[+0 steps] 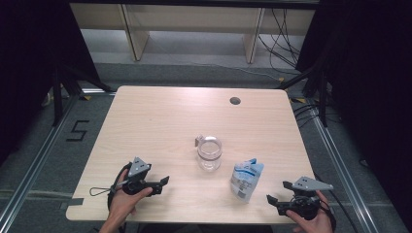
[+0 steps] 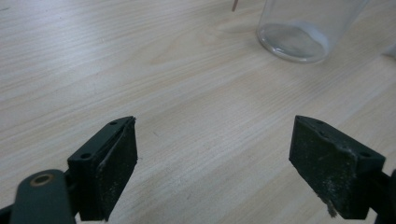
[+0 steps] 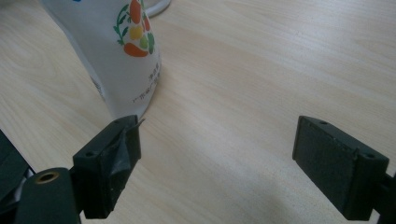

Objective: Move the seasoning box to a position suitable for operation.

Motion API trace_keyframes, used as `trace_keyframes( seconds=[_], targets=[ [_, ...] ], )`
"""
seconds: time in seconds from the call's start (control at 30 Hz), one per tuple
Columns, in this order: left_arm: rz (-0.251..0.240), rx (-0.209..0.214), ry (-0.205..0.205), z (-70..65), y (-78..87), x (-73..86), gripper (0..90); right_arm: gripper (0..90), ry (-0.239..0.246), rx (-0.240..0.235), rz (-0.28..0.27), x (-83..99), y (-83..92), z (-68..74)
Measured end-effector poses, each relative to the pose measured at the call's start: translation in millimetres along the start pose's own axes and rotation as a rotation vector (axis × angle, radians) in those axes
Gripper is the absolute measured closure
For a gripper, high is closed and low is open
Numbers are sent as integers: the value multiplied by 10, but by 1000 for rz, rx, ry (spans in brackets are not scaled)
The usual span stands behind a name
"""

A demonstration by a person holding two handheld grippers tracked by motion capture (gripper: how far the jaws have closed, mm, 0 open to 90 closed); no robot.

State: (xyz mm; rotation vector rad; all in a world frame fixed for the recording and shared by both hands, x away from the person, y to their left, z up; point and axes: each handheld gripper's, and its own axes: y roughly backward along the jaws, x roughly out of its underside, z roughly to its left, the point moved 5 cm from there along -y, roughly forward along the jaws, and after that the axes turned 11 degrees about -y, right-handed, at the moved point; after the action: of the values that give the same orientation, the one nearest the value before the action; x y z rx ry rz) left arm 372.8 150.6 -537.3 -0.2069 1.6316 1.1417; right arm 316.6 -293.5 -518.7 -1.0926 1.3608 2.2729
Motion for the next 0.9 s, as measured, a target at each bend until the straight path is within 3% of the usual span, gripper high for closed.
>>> trace_keyframes(
  seconds=[0.03,0.07,0.13,0.23,0.27,0.33,0.57,0.6,0.77,0.8,0.83,0.9],
  targets=[
    [5,-1,-3,-1,-2,4,148,165,-3,1,-2,-2,4,-1],
    [28,5,-34,13,14,17,149,166,21,3,-11,-15,4,-28],
    [11,5,-11,-2,-6,8,149,170,21,0,-10,-15,8,-27],
    [9,7,-11,-8,-12,6,148,175,30,2,-9,-13,7,-26],
    [3,3,-3,-13,-16,3,149,176,-2,-4,-3,-2,11,14],
    [7,7,-6,-1,-17,7,149,178,30,-1,-8,-10,9,-4],
    [21,12,-7,4,-11,2,149,181,30,-6,-9,-12,13,-16],
    [-8,15,25,-17,-36,-17,151,182,33,-1,-11,-13,10,-18],
    [13,11,10,12,-20,-66,173,189,36,-7,-10,-10,15,-16],
    [-15,8,43,-1,-35,-98,180,190,35,-7,-10,-11,17,-17],
    [-15,8,43,-1,-35,-98,189,191,4,-5,-3,2,24,7],
    [-16,16,53,25,-21,-138,207,191,4,-6,-6,1,25,4]
  ],
)
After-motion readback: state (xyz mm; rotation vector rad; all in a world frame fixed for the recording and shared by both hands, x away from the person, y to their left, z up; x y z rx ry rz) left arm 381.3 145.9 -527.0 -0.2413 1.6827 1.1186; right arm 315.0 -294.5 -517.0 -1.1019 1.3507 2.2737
